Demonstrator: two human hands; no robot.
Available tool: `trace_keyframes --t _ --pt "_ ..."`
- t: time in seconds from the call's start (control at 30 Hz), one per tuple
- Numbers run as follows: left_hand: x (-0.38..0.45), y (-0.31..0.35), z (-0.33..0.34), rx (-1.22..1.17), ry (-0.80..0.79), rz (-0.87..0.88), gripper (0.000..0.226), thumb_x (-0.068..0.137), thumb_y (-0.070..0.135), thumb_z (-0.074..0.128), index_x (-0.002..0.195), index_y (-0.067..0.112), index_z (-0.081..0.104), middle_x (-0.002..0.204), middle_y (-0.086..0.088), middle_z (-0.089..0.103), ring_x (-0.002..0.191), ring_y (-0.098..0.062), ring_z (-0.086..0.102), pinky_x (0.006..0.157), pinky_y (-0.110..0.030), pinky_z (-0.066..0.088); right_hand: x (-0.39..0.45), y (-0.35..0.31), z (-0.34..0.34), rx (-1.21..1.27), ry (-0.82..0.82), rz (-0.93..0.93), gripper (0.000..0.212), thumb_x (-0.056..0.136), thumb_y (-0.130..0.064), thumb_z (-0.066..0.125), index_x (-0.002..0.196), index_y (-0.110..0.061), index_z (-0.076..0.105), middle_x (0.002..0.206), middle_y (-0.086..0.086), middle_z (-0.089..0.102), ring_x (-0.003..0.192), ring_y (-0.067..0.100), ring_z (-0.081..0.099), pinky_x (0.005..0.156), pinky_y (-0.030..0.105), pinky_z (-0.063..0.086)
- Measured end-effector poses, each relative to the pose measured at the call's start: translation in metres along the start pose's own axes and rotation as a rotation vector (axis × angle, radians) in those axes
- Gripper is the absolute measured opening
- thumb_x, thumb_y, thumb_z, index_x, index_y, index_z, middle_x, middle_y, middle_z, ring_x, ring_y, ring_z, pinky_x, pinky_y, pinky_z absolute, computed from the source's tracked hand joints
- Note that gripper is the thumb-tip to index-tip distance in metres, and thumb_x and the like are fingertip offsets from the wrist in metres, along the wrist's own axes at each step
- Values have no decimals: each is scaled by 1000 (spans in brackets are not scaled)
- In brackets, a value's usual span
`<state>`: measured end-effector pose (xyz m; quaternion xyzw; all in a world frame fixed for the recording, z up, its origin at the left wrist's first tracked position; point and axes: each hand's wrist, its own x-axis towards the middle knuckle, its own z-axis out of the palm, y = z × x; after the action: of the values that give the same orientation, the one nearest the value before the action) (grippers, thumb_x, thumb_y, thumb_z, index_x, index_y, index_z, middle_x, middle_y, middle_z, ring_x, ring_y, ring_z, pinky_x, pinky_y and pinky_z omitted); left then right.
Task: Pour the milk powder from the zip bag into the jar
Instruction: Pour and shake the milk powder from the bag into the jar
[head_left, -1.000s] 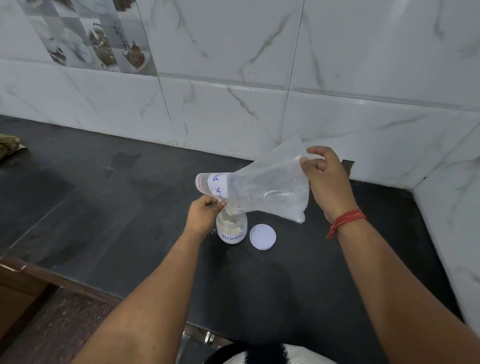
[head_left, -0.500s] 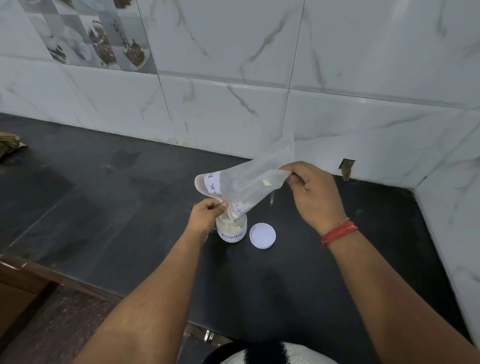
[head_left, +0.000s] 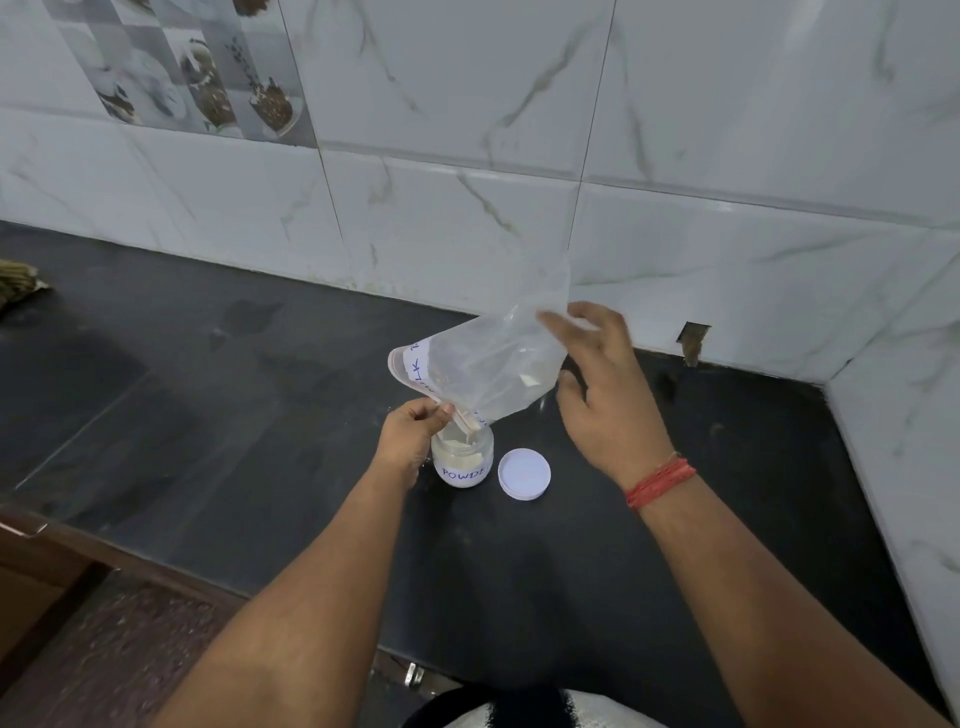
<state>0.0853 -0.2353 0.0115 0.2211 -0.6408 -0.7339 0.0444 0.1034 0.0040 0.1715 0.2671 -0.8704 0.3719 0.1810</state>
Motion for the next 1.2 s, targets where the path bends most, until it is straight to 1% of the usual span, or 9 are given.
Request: trace_keyframes --t 0.03,0.17,0.27,0.47,0.57,0.7,0.93,1.03,1.2 --pt "0 0 1 -7 -8 -1 7 92 13 74 86 15 77 89 0 80 82 -14 72 79 -31 55 1 0 -1 7 10 14 69 85 7 52 145 -26 48 145 2 36 127 11 44 102 12 39" --pt "-1 0 1 -24 -2 -3 10 92 12 74 83 16 77 88 -1 80 83 -14 72 84 -32 57 2 -3 -1 -25 -84 20 65 85 6 53 144 -22 50 140 3 46 126 16 48 109 25 40" --pt "-1 0 0 -31 4 -11 16 91 16 76 77 21 78 87 0 79 83 -15 70 83 -34 55 -2 -9 -2 11 -11 10 62 82 -1 58 139 -24 54 138 -1 43 124 9 48 96 7 37" --pt "-2 2 1 -14 21 -11 14 92 16 75 79 21 77 86 0 79 82 -20 68 78 -39 52 -5 -14 3 -76 128 -91 26 85 -20 71 110 -13 71 112 5 50 102 21 55 89 29 50" --pt "-1 3 0 -17 25 -9 17 92 16 75 76 21 78 83 1 79 80 -21 66 77 -38 51 0 -13 2 -66 176 -110 11 92 -13 63 96 -7 71 101 4 53 89 17 55 77 25 48" --pt "-2 4 1 -17 21 5 11 92 18 76 81 18 77 89 -2 80 84 -20 69 85 -41 56 7 -11 1 39 136 -8 11 94 -11 61 86 -8 68 96 -5 49 79 9 51 70 19 44" --pt "0 2 2 -18 20 -13 4 90 19 77 88 15 78 100 -8 79 96 -24 71 99 -47 55 6 -14 -7 -63 169 -141 14 94 -21 64 103 -13 70 104 2 54 88 18 58 77 29 50" --pt "0 3 3 -20 27 -17 5 91 18 76 88 15 78 98 -6 80 98 -24 71 98 -45 56 9 -12 -10 -144 178 -199 16 95 -24 63 95 -12 73 98 5 59 89 24 55 77 37 48" --pt "-1 5 6 -32 32 -20 14 92 16 75 100 4 76 104 -12 78 92 -21 70 95 -44 56 12 -12 -13 -264 119 -273 19 93 -22 67 111 -16 71 101 5 62 91 28 55 79 42 50"
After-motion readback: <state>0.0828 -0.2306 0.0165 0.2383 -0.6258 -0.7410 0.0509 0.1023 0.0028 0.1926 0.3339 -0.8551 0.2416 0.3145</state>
